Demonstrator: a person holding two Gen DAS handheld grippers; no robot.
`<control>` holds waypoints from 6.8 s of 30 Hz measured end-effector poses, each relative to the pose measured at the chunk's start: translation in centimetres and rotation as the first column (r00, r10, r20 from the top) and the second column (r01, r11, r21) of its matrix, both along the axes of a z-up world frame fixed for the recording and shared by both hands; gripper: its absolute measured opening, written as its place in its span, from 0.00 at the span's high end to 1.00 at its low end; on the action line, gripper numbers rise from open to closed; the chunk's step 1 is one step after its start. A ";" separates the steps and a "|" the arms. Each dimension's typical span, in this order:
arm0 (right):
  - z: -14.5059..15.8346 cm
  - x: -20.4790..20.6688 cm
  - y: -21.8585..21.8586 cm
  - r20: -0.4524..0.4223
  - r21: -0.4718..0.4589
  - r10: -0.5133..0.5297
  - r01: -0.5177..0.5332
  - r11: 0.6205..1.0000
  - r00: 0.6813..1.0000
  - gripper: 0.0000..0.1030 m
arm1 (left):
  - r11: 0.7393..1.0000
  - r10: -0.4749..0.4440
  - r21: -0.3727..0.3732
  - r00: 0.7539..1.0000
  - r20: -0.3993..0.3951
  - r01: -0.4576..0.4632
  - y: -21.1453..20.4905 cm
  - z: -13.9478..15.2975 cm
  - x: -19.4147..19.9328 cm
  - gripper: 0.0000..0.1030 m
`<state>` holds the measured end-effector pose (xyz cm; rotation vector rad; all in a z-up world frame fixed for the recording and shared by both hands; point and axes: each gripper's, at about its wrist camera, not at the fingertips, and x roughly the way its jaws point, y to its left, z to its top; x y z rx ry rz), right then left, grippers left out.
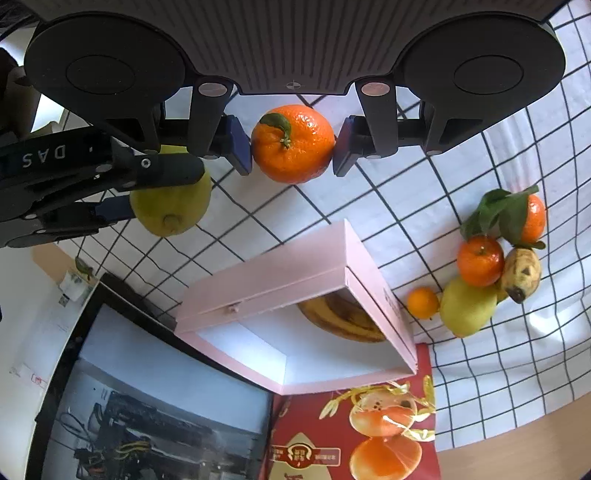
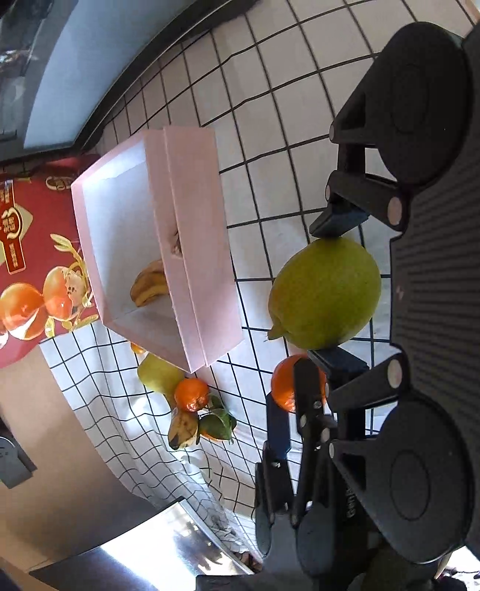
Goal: Organize fruits
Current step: 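Carry the green pear beside the pink box toward the left gripper with the right gripper, then set the pear on the cloth with the right gripper while the left drops the tangerine and grasps the pear, then grasp the tangerine on the cloth with the right gripper while the left holds the pear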
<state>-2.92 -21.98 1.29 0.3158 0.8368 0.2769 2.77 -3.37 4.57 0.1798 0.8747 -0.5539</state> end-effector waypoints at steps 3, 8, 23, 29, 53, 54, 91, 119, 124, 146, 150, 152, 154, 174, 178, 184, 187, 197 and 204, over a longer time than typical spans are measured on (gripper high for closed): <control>-0.1 -0.4 -0.4 -0.002 0.014 -0.001 0.001 1.000 1.000 0.38 | 1.000 -0.003 0.000 1.000 0.004 0.003 0.2 0.0 0.0 0.48; 0.4 -1.1 -0.5 0.011 -0.008 -0.028 0.028 1.000 1.000 0.38 | 1.000 -0.020 0.008 1.000 0.019 0.020 0.1 -0.2 -0.2 0.47; 0.8 -1.6 -0.5 0.017 -0.108 -0.052 0.053 0.993 0.999 0.38 | 0.998 -0.056 0.019 0.998 0.032 0.055 0.2 -0.4 -0.7 0.45; 0.5 -0.2 -1.2 -0.001 -0.101 -0.075 0.075 0.992 0.997 0.38 | 0.996 -0.065 0.055 0.998 -0.021 0.066 -0.2 -1.5 -0.9 0.45; 0.6 2.5 -5.5 -0.064 0.166 -0.243 0.250 0.954 0.968 0.38 | 0.998 -0.061 -0.023 0.997 -0.039 0.060 -0.3 -1.0 -0.8 0.46; 0.5 2.8 -5.5 -0.068 0.179 -0.254 0.262 0.948 0.965 0.38 | 0.998 -0.063 -0.022 0.997 -0.039 0.062 -0.3 -1.0 -0.9 0.46; 4.2 3.5 4.2 0.187 -0.098 0.027 -0.009 0.995 0.982 0.37 | 0.990 -0.119 -0.085 0.992 -0.029 0.117 0.6 0.4 -1.4 0.47; 4.0 4.3 6.2 0.056 -0.274 0.228 -0.204 0.940 0.972 0.34 | 0.993 -0.056 -0.106 0.998 -0.029 0.052 0.7 -0.4 -3.9 0.48; 3.7 2.3 4.2 0.065 -0.332 0.136 -0.107 0.937 0.989 0.34 | 0.995 -0.068 -0.077 0.997 -0.027 0.066 0.8 -0.4 -4.6 0.48; 2.6 -2.5 6.2 0.042 -0.303 0.191 -0.170 0.938 0.981 0.33 | 0.987 -0.096 -0.140 0.992 -0.082 0.083 1.5 0.1 5.1 0.45; 1.9 -2.6 7.2 0.035 -0.275 0.201 -0.184 0.944 0.979 0.33 | 0.988 -0.107 -0.118 0.992 -0.069 0.099 0.7 -0.1 5.1 0.42; 1.4 -2.3 7.8 0.039 -0.264 0.216 -0.198 0.944 0.976 0.33 | 0.989 -0.100 -0.119 0.992 -0.071 0.091 0.4 -0.1 5.5 0.40; 1.1 -1.8 8.2 0.039 -0.235 0.229 -0.213 0.948 0.973 0.32 | 0.990 -0.095 -0.108 0.992 -0.083 0.085 0.1 -0.2 5.8 0.38; 0.2 -3.2 9.6 0.022 -0.304 0.297 -0.277 0.912 0.955 0.48 | 0.997 -0.081 -0.014 0.993 -0.082 0.080 -1.5 -1.3 6.2 0.28; -0.1 -3.2 9.9 0.008 -0.304 0.304 -0.287 0.908 0.953 0.48 | 0.994 -0.104 -0.022 0.992 -0.072 0.103 -1.1 -1.7 6.2 0.27; -0.2 -3.2 9.9 0.005 -0.305 0.303 -0.287 0.908 0.953 0.48 | 0.994 -0.107 -0.018 0.992 -0.073 0.106 -1.3 -2.3 6.3 0.27; -0.3 -3.3 10.0 0.005 -0.318 0.298 -0.281 0.905 0.954 0.48 | 0.993 -0.115 -0.022 0.990 -0.081 0.113 -1.0 -1.7 5.6 0.31; -0.3 -3.0 10.0 0.012 -0.319 0.285 -0.266 0.909 0.958 0.48 | 0.994 -0.101 -0.051 0.991 -0.084 0.097 -0.9 -2.7 6.0 0.34; -0.1 -2.8 10.3 0.029 -0.327 0.287 -0.262 0.908 0.958 0.48 | 0.995 -0.068 -0.079 0.988 -0.136 0.058 0.2 -2.7 5.8 0.34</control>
